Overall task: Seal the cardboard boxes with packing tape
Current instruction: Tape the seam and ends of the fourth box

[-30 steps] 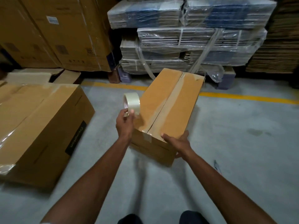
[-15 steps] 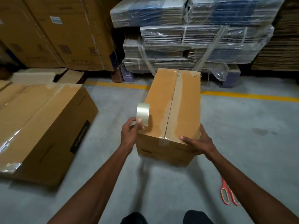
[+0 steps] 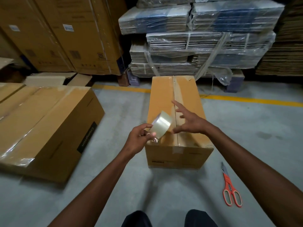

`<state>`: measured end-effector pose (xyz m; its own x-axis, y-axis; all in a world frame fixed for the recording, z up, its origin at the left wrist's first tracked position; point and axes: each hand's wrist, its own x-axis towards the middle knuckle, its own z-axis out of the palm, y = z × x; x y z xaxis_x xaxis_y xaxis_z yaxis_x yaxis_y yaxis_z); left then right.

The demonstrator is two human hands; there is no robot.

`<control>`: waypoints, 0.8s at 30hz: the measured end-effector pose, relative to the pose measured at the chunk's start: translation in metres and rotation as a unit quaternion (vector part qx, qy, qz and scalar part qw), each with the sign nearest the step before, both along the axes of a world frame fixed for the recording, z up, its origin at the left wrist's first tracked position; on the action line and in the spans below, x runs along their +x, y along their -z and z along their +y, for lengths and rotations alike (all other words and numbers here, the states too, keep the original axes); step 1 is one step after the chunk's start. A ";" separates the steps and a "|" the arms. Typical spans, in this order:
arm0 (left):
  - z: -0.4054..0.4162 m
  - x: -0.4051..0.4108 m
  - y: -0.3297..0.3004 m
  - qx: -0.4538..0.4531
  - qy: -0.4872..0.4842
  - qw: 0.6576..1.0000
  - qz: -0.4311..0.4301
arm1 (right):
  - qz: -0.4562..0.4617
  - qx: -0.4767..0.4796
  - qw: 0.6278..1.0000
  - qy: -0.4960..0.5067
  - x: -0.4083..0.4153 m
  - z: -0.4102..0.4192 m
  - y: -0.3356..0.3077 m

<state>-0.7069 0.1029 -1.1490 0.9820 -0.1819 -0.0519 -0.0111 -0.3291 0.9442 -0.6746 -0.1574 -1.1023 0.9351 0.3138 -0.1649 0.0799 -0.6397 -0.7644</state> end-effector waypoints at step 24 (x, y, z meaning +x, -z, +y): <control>0.002 0.023 -0.044 -0.153 -0.083 0.944 0.280 | -0.128 0.020 0.987 -0.094 -0.017 0.000 -0.016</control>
